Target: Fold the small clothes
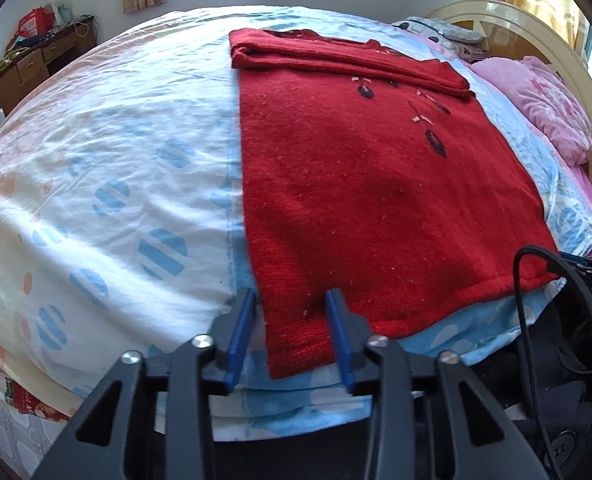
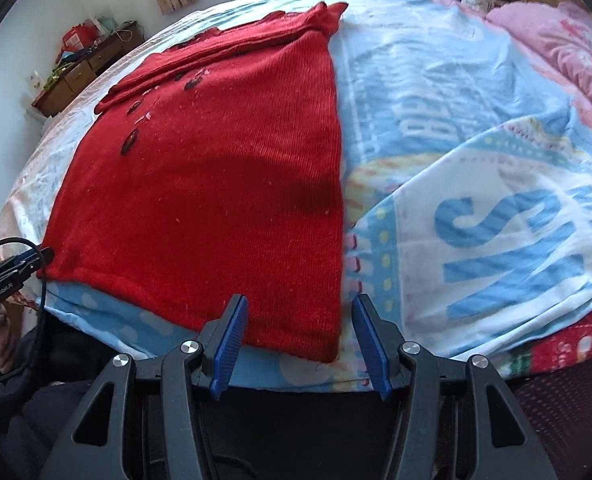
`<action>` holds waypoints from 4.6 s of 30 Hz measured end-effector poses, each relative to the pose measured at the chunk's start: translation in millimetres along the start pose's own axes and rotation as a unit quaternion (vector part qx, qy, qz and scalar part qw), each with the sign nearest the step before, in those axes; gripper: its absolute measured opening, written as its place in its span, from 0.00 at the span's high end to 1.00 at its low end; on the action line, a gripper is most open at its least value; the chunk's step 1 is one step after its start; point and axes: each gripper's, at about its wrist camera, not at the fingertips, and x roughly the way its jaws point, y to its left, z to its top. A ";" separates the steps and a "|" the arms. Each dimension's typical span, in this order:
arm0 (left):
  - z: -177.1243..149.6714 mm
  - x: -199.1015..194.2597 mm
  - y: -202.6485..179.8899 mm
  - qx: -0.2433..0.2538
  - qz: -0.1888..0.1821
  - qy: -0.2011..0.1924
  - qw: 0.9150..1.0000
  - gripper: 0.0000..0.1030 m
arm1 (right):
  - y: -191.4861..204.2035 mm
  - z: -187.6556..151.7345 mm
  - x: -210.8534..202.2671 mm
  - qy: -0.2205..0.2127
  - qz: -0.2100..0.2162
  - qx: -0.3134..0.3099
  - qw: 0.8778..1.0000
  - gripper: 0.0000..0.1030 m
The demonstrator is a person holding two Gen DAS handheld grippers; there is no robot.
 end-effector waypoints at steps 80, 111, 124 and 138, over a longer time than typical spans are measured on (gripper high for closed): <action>298.0 77.0 25.2 -0.026 0.044 -0.152 0.987 0.93 | -7.1 342.1 16.5 -0.216 -0.013 0.031 0.976 0.95; 308.4 135.2 41.9 -0.030 0.227 -0.091 0.969 0.32 | 54.3 390.6 126.9 -0.131 -0.114 -0.090 0.981 0.60; 312.6 116.7 40.2 -0.011 0.219 -0.120 0.968 0.14 | 26.4 328.6 89.6 -0.143 -0.051 -0.064 0.986 0.47; 243.2 90.8 45.5 -0.030 0.215 -0.093 0.972 0.14 | -1.4 255.6 60.0 -0.132 -0.018 -0.054 0.990 0.47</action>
